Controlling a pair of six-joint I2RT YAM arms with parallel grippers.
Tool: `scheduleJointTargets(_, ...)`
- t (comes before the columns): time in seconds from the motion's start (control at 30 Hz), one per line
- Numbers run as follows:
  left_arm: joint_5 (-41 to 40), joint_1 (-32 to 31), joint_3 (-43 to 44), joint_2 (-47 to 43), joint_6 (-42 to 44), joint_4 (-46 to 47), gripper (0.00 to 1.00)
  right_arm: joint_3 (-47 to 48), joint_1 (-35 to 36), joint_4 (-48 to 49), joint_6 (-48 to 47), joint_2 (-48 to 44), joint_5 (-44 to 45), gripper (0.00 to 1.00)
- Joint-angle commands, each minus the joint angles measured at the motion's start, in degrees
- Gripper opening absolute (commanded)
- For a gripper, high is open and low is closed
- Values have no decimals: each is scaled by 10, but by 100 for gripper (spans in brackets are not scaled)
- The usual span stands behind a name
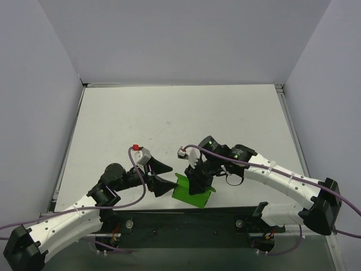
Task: Fold the paper box
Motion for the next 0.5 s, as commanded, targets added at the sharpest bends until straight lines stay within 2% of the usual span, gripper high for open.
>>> scheduleJointTargets(0.0,-39,4,80,-37,0,-135,95,37,12,-68,-21,-34,2,18)
scheduleJointTargets(0.13,-17,5,154,5,42,-222,95,43,28,-81,-23,-46,16,19)
scheduleJointTargets(0.27,44,3,227,68,105,-265,86,45,39,-88,-27,-48,40,19)
scheduleJointTargets(0.37,79,1,260,99,148,-328,82,44,48,-92,-28,-49,61,19)
scheduleJointTargets(0.47,113,-1,272,115,168,-342,79,44,52,-93,-29,-48,75,19)
